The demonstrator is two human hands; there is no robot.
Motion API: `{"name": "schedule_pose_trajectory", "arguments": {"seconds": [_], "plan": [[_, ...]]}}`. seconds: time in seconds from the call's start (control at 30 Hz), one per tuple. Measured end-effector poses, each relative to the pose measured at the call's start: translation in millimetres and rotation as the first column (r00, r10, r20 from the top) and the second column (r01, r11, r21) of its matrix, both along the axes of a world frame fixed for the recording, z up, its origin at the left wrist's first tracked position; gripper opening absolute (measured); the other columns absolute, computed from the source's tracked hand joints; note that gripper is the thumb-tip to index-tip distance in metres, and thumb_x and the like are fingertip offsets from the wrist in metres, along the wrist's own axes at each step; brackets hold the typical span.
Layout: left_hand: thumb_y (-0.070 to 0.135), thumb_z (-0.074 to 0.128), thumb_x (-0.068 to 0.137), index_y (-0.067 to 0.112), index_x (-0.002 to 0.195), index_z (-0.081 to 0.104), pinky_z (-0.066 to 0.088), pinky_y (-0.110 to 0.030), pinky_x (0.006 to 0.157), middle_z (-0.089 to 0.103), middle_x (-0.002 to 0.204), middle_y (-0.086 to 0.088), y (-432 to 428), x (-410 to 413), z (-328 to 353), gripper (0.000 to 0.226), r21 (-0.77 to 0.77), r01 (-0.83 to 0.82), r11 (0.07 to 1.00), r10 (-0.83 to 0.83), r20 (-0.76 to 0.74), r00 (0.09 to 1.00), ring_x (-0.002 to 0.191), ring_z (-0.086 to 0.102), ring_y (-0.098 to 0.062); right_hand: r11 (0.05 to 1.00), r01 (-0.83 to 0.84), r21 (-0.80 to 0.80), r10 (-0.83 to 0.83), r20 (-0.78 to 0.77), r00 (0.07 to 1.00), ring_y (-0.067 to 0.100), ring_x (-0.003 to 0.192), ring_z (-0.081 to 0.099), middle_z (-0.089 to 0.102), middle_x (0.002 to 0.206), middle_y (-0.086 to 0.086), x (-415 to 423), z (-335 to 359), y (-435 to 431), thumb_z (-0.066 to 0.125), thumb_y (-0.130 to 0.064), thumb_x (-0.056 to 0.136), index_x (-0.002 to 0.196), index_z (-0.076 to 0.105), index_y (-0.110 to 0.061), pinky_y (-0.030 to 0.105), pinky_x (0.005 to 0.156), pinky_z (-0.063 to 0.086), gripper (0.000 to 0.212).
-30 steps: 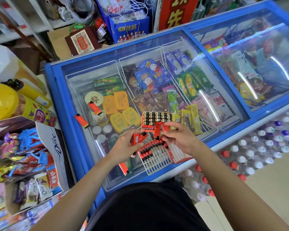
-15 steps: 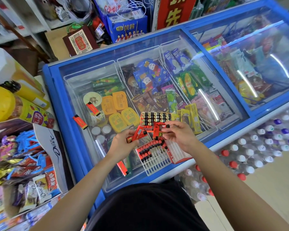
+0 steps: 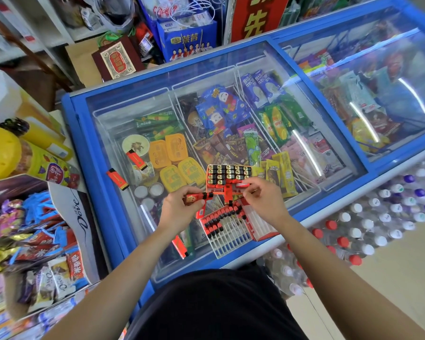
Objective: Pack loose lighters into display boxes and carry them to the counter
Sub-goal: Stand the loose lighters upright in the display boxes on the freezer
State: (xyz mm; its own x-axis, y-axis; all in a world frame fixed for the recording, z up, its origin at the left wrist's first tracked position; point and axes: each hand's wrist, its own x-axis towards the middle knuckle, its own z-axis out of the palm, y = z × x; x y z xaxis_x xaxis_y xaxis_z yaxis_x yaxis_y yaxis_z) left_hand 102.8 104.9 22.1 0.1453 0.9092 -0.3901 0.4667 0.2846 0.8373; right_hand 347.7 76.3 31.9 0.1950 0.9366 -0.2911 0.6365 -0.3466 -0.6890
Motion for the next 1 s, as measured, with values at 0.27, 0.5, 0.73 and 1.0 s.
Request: {"name": "schedule_pose_trajectory", "arguments": {"seconds": [0.27, 0.5, 0.73, 1.0], "plan": [[0.021, 0.075, 0.09, 0.023, 0.11, 0.07, 0.038, -0.011, 0.044, 0.069, 0.093, 0.004, -1.0, 1.5, -2.9, 0.021, -0.006, -0.048, 0.999, 0.048, 0.012, 0.999, 0.045, 0.051, 0.003, 0.771, -0.467, -0.433, 0.607, 0.274, 0.746, 0.028, 0.139, 0.03, 0.049, 0.148, 0.001, -32.2, 12.9, 0.2, 0.049, -0.051, 0.097, 0.15, 0.033, -0.048, 0.05, 0.112, 0.024, 0.056], [0.017, 0.074, 0.091, 0.019, 0.113, 0.07, 0.034, -0.01, 0.043, 0.064, 0.09, 0.003, -0.7, -2.2, -4.9, 0.022, -0.006, -0.066, 0.998, 0.066, 0.054, 0.996, 0.042, 0.047, 0.003, 0.848, -0.419, -0.323, 0.508, 0.274, 0.817, 0.024, 0.125, 0.041, 0.057, 0.127, 0.0, -31.3, 1.3, 1.9, 0.057, -0.041, 0.096, 0.137, 0.052, -0.037, 0.039, 0.098, 0.031, 0.041], [0.013, 0.074, 0.092, 0.015, 0.114, 0.069, 0.033, -0.01, 0.042, 0.066, 0.085, 0.007, -4.2, -1.1, -4.9, 0.023, -0.001, -0.067, 0.998, 0.066, 0.079, 0.995, 0.041, 0.047, 0.003, 0.962, -0.273, -0.02, 0.272, 0.181, 0.945, 0.009, 0.077, 0.063, 0.07, 0.097, -0.003, -19.5, -9.9, 9.8, 0.049, -0.015, 0.104, 0.137, 0.059, -0.026, 0.025, 0.074, 0.053, 0.037], [0.019, 0.069, 0.091, 0.034, 0.148, 0.049, 0.056, -0.018, 0.071, 0.071, 0.109, 0.005, 15.0, 7.1, -4.0, 0.062, 0.201, 0.378, 0.904, -0.315, -0.288, 0.904, 0.075, 0.067, 0.0, 0.976, -0.176, 0.131, 0.144, 0.223, 0.964, 0.016, 0.085, 0.067, 0.073, 0.099, 0.001, -12.0, -12.6, 17.8, 0.064, -0.015, 0.096, 0.127, 0.063, -0.015, 0.038, 0.081, 0.058, 0.031]]}}
